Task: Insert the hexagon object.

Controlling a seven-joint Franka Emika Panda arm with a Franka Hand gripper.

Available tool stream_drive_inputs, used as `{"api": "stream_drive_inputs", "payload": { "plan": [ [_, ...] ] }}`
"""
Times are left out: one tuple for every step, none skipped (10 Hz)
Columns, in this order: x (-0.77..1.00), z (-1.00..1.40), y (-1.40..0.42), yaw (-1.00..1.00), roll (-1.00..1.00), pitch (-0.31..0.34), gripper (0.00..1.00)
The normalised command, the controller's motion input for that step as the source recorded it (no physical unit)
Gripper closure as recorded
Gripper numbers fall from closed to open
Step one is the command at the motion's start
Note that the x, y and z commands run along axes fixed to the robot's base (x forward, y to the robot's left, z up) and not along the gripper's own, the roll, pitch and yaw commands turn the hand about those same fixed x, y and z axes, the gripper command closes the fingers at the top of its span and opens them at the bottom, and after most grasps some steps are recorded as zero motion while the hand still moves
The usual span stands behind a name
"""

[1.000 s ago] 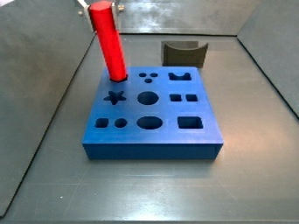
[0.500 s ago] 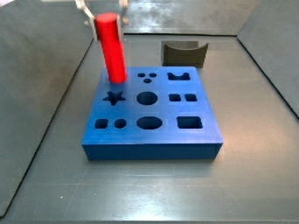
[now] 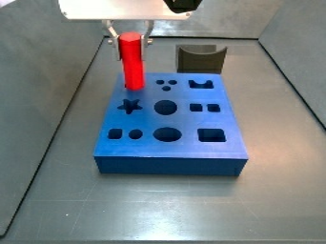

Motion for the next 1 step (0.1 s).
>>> {"api": "stream_drive_inputs", "payload": {
  "plan": [
    [0.00, 0.00, 0.00, 0.00, 0.00, 0.000, 1.00]
  ]
}}
